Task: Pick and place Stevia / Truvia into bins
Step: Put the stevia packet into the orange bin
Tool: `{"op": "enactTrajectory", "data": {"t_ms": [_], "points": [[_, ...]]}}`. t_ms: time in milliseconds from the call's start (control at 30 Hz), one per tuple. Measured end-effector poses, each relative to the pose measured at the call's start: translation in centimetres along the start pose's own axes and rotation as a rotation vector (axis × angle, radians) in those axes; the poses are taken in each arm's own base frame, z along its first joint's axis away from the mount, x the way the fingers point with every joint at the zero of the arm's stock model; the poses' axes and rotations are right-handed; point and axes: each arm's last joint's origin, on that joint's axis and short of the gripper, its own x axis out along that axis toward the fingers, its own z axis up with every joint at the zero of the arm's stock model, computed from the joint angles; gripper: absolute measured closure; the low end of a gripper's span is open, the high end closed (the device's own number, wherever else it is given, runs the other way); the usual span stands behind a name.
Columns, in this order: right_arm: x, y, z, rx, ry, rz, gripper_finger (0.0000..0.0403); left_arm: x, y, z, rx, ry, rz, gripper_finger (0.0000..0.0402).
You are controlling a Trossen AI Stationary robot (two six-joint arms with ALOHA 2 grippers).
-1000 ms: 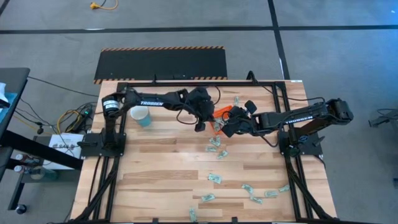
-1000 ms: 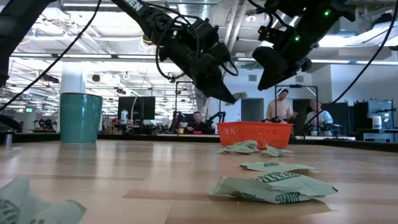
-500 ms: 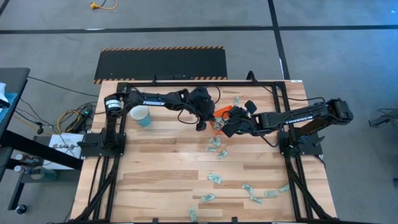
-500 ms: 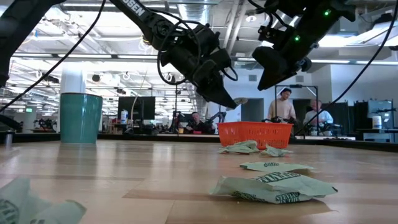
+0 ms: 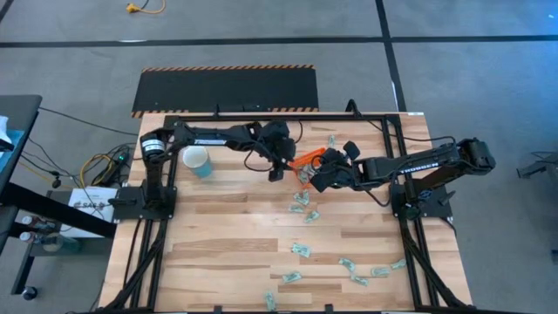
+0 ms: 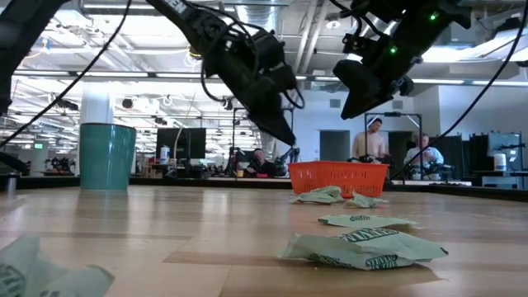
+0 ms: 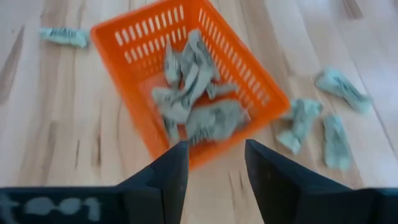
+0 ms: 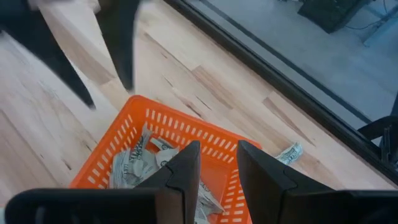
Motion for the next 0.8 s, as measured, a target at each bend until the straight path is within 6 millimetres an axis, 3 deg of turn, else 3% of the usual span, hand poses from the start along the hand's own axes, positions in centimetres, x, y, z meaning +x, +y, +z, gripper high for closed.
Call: {"op": "enactTrajectory", "data": {"t_ms": [200, 433, 633, 800], "points": [[1.4, -1.6, 0.6, 0.054, 0.025, -0.052, 0.0303, -3.9, 0.7, -0.1, 0.017, 0.048, 0.015, 0.0252], [4.7, -5.9, 2.0, 0.225, 0.105, -0.007, 0.0303, -8.2, 2.5, -0.9, 0.003, 0.013, 0.052, 0.0252], [6.9, -10.5, 2.3, 0.349, 0.178, 0.026, 0.0303, -9.7, 3.9, -3.8, -0.053, -0.027, 0.022, 0.0255], [8.0, -13.7, 2.1, 0.396, 0.206, 0.016, 0.0303, -9.4, 4.0, -5.5, -0.08, -0.059, -0.05, 0.0264]]}}
